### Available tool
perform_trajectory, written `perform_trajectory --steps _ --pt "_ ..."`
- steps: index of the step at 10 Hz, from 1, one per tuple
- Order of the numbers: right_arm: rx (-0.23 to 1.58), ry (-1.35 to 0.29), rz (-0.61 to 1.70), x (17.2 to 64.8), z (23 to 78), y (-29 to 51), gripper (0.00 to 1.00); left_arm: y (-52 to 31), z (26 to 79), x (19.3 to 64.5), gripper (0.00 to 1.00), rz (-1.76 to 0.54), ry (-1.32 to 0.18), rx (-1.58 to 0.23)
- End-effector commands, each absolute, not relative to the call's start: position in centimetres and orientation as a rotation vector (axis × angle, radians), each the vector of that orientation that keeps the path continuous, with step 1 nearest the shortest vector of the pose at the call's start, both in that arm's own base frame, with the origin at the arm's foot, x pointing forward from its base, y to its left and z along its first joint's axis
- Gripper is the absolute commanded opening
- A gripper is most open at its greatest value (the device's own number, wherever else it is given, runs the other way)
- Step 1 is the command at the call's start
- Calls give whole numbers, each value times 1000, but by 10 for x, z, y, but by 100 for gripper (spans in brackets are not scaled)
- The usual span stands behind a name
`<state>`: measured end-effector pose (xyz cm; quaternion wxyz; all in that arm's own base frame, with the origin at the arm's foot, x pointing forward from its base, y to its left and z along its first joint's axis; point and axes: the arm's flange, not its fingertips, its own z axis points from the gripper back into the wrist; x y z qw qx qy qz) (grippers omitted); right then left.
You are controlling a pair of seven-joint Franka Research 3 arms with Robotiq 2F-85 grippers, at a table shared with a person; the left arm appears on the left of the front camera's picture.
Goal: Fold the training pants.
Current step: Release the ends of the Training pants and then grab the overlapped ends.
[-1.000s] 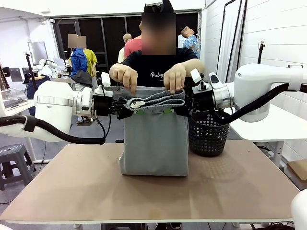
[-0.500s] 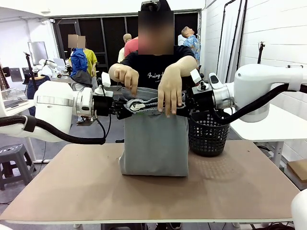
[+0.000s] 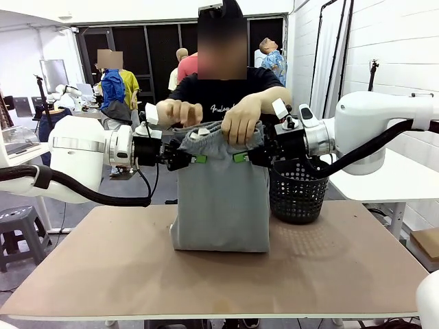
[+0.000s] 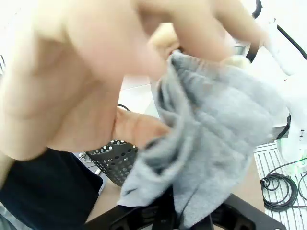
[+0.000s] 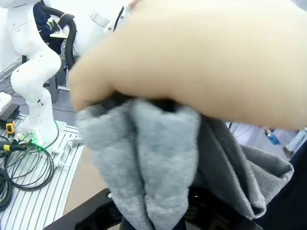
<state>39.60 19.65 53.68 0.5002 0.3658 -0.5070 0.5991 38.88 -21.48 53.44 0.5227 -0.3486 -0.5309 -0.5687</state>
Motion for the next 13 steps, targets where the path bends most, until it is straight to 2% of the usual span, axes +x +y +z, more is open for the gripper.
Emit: perform_trajectory --steps 1,13 --pt "884 -1230 1447 394 539 200 0 -215 537 388 0 -1363 -1277 -833" --pt "884 -1230 1447 394 539 200 0 -215 537 388 0 -1363 -1277 -833"
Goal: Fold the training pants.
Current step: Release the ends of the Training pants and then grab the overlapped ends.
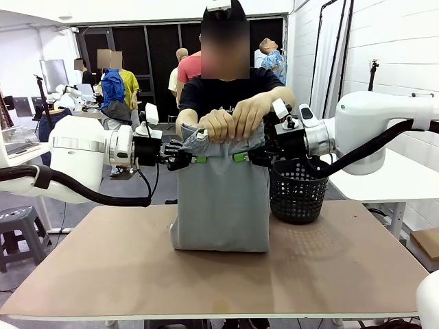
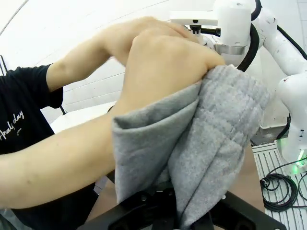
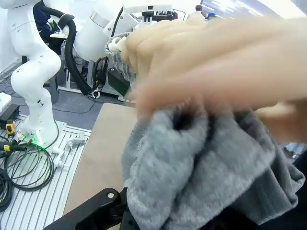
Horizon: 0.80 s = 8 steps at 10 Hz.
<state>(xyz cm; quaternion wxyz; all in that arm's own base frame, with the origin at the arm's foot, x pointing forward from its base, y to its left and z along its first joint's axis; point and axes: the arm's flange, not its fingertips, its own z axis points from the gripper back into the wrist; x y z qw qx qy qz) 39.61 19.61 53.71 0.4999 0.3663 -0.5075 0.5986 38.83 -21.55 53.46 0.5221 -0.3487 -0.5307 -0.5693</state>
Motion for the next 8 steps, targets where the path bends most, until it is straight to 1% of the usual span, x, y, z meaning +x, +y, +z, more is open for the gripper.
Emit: perform_trajectory --steps 1,8 --pt "884 -1230 1447 394 539 200 0 -215 537 388 0 -1363 -1277 -833" --pt "884 -1230 1447 394 539 200 0 -215 537 388 0 -1363 -1277 -833"
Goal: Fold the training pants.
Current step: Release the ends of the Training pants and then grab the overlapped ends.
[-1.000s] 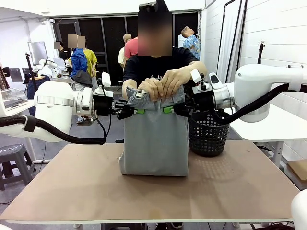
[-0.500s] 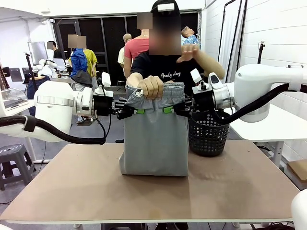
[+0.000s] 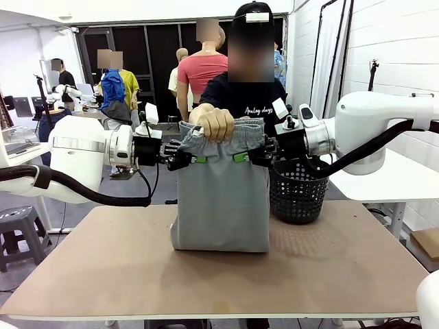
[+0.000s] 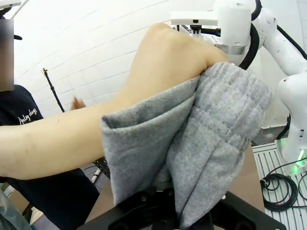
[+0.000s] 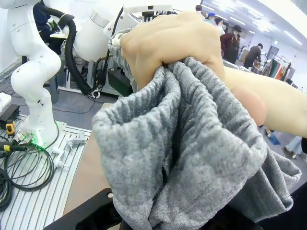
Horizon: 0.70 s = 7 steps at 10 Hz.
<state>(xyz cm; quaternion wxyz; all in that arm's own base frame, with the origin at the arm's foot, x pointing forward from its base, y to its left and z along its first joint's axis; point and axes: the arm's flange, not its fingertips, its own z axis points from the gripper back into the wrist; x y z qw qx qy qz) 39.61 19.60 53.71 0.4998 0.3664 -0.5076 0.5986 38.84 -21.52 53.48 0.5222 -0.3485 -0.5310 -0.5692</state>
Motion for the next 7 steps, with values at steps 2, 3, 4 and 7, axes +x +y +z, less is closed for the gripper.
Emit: perform_trajectory --steps 2,3,4,7 --pt "884 -1230 1447 394 539 200 0 -215 537 388 0 -1363 -1277 -833" --pt "884 -1230 1447 394 539 200 0 -215 537 388 0 -1363 -1277 -833" --pt "884 -1230 1447 394 539 200 0 -215 537 388 0 -1363 -1277 -833" --pt "884 -1230 1447 394 539 200 0 -215 537 388 0 -1363 -1277 -833"
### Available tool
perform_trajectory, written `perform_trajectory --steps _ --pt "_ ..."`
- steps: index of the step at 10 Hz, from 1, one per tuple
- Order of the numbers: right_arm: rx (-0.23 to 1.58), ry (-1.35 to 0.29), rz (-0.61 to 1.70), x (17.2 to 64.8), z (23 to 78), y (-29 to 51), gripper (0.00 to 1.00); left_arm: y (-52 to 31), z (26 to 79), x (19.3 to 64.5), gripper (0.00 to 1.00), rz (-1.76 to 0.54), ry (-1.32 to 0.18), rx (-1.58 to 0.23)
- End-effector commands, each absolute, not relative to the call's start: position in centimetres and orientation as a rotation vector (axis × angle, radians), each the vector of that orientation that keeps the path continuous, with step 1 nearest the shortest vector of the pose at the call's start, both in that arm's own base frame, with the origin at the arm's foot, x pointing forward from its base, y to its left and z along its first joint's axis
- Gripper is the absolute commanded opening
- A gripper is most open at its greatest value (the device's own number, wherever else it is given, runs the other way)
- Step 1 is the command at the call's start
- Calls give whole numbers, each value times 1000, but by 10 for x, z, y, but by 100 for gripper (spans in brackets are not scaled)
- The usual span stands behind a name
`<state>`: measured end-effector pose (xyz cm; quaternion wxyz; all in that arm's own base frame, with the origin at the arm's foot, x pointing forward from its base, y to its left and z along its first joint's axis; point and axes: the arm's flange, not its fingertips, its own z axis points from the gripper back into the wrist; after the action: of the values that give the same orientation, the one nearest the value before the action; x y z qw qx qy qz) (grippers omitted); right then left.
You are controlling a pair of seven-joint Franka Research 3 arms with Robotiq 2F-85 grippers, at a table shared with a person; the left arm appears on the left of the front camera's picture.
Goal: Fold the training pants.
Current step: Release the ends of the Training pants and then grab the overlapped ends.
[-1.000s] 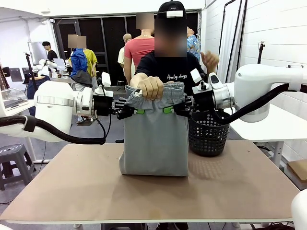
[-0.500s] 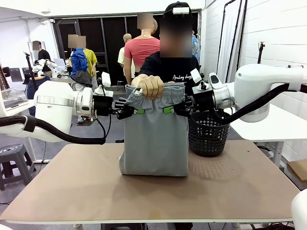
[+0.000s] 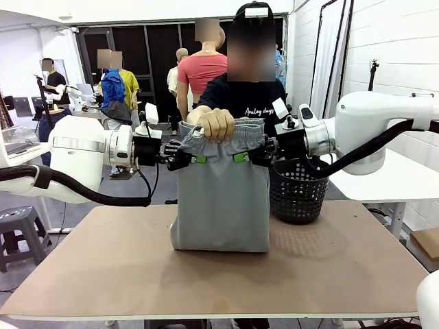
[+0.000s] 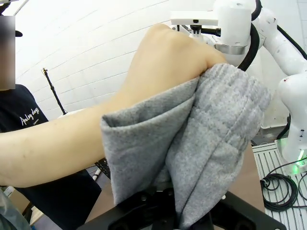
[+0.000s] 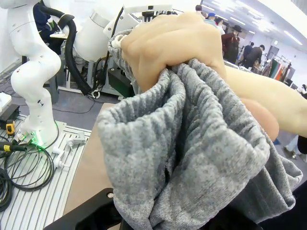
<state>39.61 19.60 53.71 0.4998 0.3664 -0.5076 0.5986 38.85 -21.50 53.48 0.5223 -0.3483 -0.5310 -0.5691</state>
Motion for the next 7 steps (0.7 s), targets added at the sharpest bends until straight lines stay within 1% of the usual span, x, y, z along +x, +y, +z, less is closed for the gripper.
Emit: perform_trajectory --steps 1,5,6,7 --pt "884 -1230 1447 394 539 200 0 -215 537 388 0 -1363 -1277 -833" --pt "886 -1228 1448 396 537 196 0 -215 535 389 0 -1363 -1272 -834" --pt "894 -1220 1435 396 538 195 20 -212 534 389 14 -1357 -1268 -854" --pt "891 -1219 1431 396 538 195 39 -210 533 389 34 -1346 -1269 -860"
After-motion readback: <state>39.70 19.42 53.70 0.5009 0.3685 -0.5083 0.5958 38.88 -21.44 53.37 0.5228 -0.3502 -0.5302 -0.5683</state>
